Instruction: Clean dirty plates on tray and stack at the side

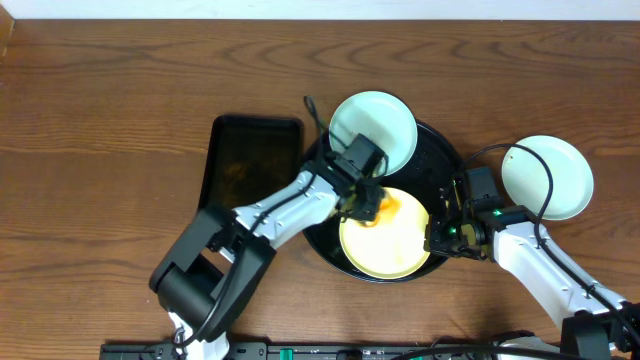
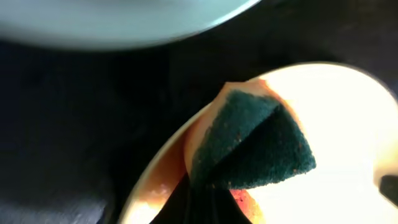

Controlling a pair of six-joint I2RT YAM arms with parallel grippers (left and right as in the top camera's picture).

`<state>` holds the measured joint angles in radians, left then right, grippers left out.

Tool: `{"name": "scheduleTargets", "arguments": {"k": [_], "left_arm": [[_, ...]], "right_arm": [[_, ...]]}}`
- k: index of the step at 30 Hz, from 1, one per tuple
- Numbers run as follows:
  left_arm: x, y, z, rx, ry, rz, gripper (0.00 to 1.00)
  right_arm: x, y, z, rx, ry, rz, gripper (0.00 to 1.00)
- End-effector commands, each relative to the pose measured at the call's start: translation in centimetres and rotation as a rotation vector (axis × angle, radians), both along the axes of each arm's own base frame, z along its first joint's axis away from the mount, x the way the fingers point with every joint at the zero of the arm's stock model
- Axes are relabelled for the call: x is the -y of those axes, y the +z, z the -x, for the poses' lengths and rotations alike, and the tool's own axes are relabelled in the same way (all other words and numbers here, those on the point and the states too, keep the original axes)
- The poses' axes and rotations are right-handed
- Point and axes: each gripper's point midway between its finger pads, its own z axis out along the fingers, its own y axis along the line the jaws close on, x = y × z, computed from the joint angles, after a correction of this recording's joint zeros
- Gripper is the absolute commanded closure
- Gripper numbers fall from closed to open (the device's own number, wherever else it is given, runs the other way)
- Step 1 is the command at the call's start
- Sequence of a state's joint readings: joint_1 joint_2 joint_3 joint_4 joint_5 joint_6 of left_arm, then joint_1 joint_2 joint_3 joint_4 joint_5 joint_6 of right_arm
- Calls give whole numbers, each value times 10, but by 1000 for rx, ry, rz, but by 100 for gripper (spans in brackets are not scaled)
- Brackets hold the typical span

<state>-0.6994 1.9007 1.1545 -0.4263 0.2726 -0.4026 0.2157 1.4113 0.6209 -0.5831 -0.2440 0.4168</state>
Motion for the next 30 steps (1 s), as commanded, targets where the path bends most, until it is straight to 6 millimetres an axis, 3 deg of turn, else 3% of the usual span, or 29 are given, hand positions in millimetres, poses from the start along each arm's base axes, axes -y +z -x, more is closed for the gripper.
{"name": "scheduleTargets", "arguments": {"k": [1,6,9,14,18,24,30], "left_arm": [[-31,-23,39,-215,88,-100,92],[-35,-20,66,-329,71,-116,93],[-32,-9,61,-281,20,-87,93],[-24,26,49,-168,-32,-8,93],[-24,52,41,-102,-25,41,93],[-57,75,20,3,62,-10,93],[-88,84,5,1,155,-12,92]], "right_arm": [[4,-8,11,-42,-3,13,99],[5,-8,9,-34,-5,20,99],[5,-8,9,-33,-5,20,96],[4,-7,2,-3,-5,13,75],[3,-6,-3,15,-5,8,75],[3,-6,-3,17,-5,9,89],[3,-10,-1,16,-5,8,89]]}}
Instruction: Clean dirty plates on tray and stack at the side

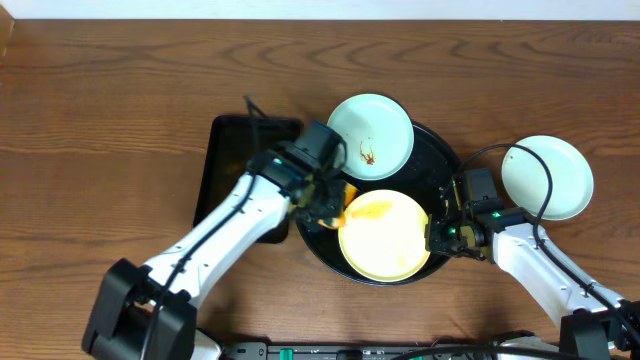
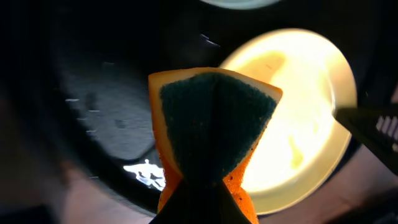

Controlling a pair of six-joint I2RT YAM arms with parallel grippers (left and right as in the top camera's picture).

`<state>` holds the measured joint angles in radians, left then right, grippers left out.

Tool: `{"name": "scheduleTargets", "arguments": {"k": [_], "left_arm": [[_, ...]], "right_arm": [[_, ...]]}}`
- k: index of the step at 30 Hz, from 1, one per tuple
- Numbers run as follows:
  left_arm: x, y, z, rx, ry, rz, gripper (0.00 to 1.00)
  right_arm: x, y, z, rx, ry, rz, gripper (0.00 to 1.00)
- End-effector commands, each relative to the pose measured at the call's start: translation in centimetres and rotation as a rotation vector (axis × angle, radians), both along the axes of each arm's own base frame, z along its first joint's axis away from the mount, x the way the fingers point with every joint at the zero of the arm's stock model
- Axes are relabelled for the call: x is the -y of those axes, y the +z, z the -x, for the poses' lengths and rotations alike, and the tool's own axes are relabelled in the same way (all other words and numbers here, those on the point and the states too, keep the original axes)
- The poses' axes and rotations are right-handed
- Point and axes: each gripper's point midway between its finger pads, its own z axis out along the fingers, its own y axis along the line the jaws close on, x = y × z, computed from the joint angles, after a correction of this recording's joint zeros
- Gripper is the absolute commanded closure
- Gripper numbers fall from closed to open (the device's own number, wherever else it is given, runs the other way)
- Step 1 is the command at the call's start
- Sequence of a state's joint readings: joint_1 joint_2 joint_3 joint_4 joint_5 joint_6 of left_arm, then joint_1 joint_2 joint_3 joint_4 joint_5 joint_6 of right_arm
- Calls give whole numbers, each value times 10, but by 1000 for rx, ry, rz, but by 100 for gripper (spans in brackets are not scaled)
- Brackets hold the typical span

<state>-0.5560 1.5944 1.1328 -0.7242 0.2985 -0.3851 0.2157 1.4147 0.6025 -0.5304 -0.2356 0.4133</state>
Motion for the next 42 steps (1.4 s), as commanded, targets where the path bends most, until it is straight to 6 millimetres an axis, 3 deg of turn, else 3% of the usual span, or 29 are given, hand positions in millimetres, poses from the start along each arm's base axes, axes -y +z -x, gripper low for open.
{"name": "scheduleTargets", "arguments": {"k": [1,5,10,15,21,29,35,39,42], "left_arm": [[-25,2,-10,11,58,-28,93],[-53,2,-22,-10,138,-22,93],[-77,10,-41,5,128,98,93],[-119,9,-57,6,207,165,92],[-140,0,-65,-39,241,328,92],[-155,-30,-66,-175,341,465,92],[-155,-44,-65,-247,380,535,93],[-155,-59,-61,-315,422,533,92],[-168,-81,-54,-358,462,419,92]], "right_arm": [[3,-8,5,-17,-6,6,90],[3,-9,6,-16,-6,6,99],[2,-8,1,3,-6,2,99],[2,-8,1,6,-3,2,99],[7,3,-9,77,34,41,99],[18,54,-43,302,74,125,99],[38,95,-63,473,100,269,99],[54,130,-73,586,98,381,99],[64,152,-77,653,89,446,99]]}}
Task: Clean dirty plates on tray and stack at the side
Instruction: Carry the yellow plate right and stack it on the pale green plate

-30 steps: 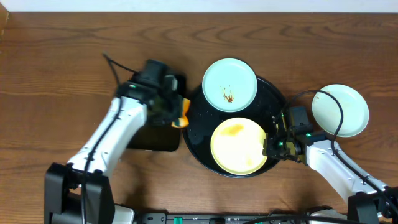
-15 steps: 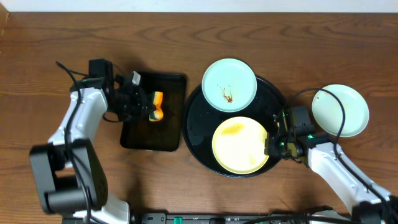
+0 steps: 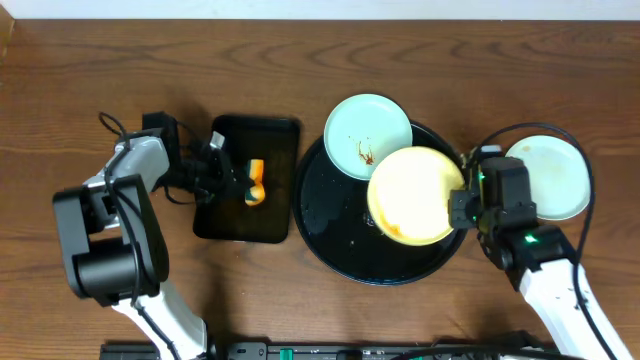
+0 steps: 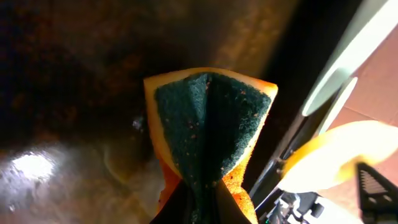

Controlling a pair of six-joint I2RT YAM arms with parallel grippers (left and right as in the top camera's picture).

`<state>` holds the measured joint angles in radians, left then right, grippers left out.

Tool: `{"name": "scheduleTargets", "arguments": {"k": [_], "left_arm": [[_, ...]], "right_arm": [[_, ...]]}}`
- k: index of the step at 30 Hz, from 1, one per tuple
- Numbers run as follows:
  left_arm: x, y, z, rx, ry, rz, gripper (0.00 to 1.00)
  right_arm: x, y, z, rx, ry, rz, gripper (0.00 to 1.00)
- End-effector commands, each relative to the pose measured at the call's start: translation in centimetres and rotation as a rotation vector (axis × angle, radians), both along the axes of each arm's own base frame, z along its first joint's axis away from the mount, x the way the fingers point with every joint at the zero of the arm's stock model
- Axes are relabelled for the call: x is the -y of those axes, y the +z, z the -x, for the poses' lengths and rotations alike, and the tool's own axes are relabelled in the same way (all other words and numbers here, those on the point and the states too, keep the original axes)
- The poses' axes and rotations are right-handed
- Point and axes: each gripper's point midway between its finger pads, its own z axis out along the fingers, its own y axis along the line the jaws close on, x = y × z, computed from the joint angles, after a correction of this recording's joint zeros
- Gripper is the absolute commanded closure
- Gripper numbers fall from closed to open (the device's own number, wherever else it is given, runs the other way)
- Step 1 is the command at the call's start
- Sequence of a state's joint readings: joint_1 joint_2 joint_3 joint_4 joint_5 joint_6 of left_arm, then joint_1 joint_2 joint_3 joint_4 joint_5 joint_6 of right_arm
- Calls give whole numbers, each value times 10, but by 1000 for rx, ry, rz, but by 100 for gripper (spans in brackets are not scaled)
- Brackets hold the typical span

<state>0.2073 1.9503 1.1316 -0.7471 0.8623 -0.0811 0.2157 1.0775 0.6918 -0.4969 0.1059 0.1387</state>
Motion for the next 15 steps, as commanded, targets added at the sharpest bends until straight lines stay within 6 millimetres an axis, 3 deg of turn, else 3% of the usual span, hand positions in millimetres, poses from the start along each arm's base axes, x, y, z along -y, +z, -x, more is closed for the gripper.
{"name": "scheduleTargets", "arguments": {"k": [1,4,9,15], "left_arm": [[-18,-28,13,-119,36,-125,92],[-36,-42,18,-174,61,-256,93],[-37,-37,15,-152,62,-268,93],[-37,2,0,-10,67,-305,92]], "right_arm": [[21,40,-12,128,-26,131,99],[26,56,-13,173,-41,152,99],[31,64,-12,195,-43,195,99],[56,76,-10,219,-126,389,99]]}}
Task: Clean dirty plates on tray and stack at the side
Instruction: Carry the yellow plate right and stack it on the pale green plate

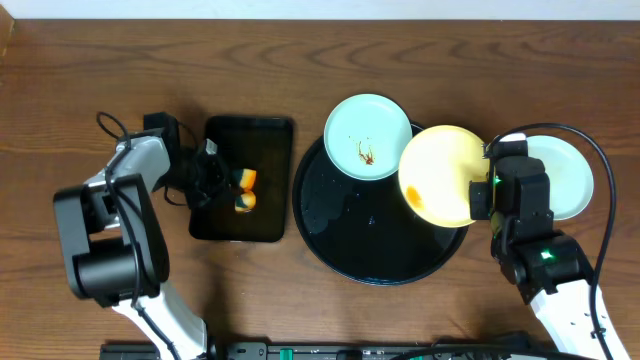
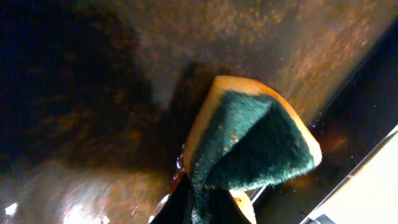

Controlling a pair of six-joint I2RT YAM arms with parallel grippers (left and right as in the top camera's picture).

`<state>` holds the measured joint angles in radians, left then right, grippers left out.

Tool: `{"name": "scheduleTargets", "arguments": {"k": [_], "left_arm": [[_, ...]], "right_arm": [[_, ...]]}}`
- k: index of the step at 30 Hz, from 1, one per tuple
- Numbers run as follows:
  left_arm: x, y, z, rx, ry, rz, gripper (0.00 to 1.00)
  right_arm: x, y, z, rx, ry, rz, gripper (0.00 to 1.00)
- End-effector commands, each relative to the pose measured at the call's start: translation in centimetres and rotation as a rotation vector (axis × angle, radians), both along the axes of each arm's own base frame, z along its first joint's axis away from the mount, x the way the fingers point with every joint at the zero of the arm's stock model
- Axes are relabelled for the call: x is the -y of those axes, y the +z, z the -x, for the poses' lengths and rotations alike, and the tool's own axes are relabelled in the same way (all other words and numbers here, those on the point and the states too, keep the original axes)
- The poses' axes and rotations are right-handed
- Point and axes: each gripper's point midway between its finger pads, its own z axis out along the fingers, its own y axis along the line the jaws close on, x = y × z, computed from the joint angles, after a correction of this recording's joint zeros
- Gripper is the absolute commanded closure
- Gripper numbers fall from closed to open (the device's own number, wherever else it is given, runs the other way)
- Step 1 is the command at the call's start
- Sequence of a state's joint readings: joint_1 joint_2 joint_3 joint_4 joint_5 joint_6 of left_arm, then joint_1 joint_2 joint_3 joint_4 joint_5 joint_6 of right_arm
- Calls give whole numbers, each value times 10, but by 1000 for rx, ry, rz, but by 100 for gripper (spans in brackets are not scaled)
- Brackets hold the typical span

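My left gripper is shut on a folded orange sponge with a dark green scouring face, held low over the black rectangular tray. My right gripper holds the yellow plate by its right rim, tilted above the right side of the round black tray. An orange smear shows on the plate's lower left. A mint plate with a brown stain rests on the round tray's upper left. Another pale plate lies on the table at the right.
Brown wooden table all round. My left arm lies across the table left of the rectangular tray. Cables loop near both arms. The round tray's wet black floor shows below the yellow plate.
The yellow plate has shifted right, toward the pale plate on the table. The sponge sits lower and further left over the rectangular tray, tilted in the wrist view.
First my left gripper pressed the sponge on the yellow plate in the round tray while my right gripper held the plate's rim. Then the sponge was off the plate's left edge. Later it was over the rectangular tray and the plate was lifted, now further right.
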<state>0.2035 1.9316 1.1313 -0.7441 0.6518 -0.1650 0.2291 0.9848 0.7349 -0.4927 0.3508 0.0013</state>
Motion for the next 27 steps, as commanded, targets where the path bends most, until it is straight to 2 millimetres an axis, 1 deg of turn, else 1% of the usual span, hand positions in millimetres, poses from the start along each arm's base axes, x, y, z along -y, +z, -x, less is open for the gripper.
{"name": "scheduleTargets", "arguments": {"k": [1,4,7,8,10,12,14,16,17,21,25,27], "left_arm": [[-13,27,-7,93,6,-133,93],[-23,46,-12,171,-25,-297,93],[-34,56,-13,206,-69,-507,93],[-34,56,-12,211,-87,-558,92],[-27,56,-12,219,-133,-622,92],[-21,51,-13,222,-171,-668,92],[-17,45,-13,219,-208,-720,92],[-12,38,-13,207,-237,-743,93],[-11,34,-12,200,-248,-748,93],[-8,15,-7,143,-274,-746,92],[-8,-3,-1,84,-293,-741,92],[-1,-9,3,68,-302,-700,92]], "right_arm": [[19,26,-3,65,-66,158,99],[11,32,-8,88,-17,186,99],[2,37,-11,102,39,225,99],[0,38,-12,103,57,239,99],[-4,41,-12,106,82,285,99],[-4,44,-11,104,97,349,99],[-2,48,-8,90,110,456,99],[3,57,-6,95,78,549,99],[4,61,-6,105,63,569,99],[1,69,-6,131,45,596,99],[-1,70,-6,139,47,595,99],[-2,69,-6,140,45,588,99]]}}
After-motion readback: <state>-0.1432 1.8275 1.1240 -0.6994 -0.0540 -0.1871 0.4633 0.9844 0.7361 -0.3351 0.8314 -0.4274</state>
